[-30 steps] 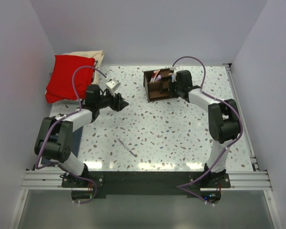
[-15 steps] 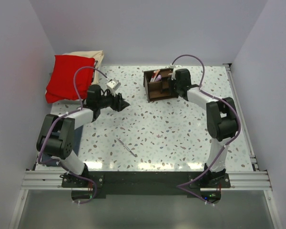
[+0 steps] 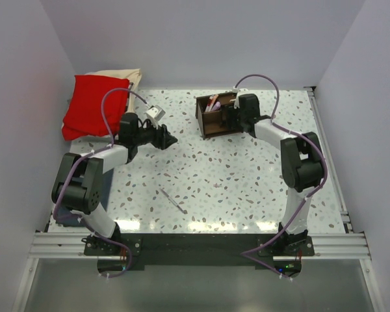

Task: Sort the stationery into containers
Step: Place the stationery in the storage box, then move the pen to the center of the board.

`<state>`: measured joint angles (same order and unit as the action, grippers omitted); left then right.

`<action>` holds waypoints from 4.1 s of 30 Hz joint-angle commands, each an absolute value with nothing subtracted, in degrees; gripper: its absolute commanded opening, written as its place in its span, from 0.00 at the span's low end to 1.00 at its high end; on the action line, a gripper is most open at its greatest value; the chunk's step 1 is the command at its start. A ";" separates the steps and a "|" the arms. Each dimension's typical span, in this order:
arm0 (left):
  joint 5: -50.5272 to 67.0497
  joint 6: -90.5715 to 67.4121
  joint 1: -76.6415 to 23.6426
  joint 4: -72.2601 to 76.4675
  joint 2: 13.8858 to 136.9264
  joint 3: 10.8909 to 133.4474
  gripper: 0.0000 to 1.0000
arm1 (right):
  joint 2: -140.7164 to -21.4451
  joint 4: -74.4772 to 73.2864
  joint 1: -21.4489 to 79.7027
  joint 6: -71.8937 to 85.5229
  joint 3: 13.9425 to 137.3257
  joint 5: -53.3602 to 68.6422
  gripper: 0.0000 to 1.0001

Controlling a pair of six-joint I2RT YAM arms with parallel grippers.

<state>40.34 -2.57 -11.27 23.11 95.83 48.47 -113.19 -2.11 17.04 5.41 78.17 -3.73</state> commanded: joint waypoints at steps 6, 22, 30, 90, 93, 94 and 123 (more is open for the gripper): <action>42.63 -2.38 -10.63 22.77 96.33 52.91 0.57 | -102.75 -5.52 16.96 8.35 74.98 -3.78 0.63; 45.26 29.41 -11.25 -11.85 86.49 51.07 0.57 | -90.26 -24.52 17.23 -21.87 62.93 29.69 0.57; 44.39 55.76 -13.09 -34.77 82.36 49.84 0.58 | -92.19 -32.23 25.38 -39.45 66.79 37.52 0.51; 37.71 48.00 -30.94 -14.42 95.97 42.54 0.23 | -81.12 -32.33 29.71 -47.01 52.82 30.85 0.46; 36.30 45.45 -30.85 -13.36 97.03 43.24 0.18 | -83.05 -32.61 29.79 -49.65 53.26 31.73 0.46; 35.69 45.09 -30.85 -13.27 97.73 43.59 0.17 | -83.84 -32.61 29.79 -50.44 53.70 31.82 0.46; 35.95 40.61 -27.69 -12.65 100.99 45.88 0.08 | -89.56 -21.36 35.68 -48.69 48.96 28.30 0.36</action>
